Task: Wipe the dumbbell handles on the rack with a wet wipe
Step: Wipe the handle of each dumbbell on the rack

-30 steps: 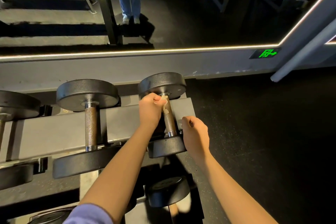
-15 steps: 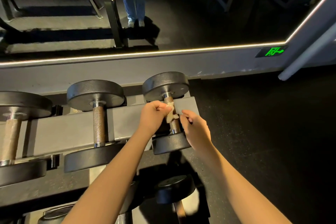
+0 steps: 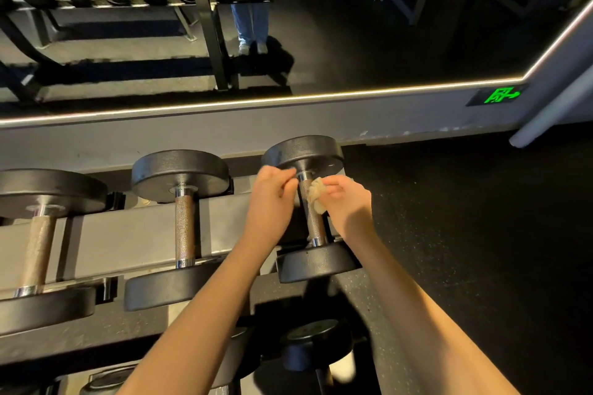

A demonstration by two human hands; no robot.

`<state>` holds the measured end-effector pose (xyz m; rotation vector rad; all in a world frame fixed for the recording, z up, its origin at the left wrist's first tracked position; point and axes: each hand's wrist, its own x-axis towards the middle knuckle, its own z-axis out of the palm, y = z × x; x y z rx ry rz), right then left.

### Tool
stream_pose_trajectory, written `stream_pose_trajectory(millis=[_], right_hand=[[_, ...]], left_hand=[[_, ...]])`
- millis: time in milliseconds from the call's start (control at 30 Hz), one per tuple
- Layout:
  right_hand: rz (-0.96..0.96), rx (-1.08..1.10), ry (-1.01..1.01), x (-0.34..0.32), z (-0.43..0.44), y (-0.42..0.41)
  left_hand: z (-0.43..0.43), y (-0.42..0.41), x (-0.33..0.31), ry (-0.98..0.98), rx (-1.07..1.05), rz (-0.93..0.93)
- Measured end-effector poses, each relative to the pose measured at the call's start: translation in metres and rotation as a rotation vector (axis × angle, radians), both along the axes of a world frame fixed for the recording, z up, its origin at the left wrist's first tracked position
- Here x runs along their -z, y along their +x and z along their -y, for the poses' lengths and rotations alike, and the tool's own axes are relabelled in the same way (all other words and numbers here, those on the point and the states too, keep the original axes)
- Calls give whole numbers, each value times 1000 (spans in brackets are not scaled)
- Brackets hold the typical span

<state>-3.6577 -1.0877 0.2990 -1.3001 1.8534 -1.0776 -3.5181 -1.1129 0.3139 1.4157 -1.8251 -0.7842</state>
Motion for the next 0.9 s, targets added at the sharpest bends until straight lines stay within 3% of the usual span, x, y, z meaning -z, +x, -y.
stream_pose_trajectory(millis=[100,200,300,400,533,667,767,900], right_hand=[[-52,-18,126,14,18,-1],[-77,-112,178,17,20,-3],[-182,-204,19,25,8,-2],[-280,-268,-16,38,6,-2],[-319,-150,-106,32,16,2],[-240,5,28,26,44,5],[-317,16,43,28,49,4],[-464,-32,-191,33,22,3]], left_hand=[[12,11,-4,-132,-57,50],[23,16,2,-59,10,152],[27,17,4,-42,-1,158],[29,17,3,-55,-9,172],[28,18,4,-61,-8,181],[30,17,4,-60,-14,184],[31,18,3,-58,-18,175],[30,18,5,-62,-23,177]])
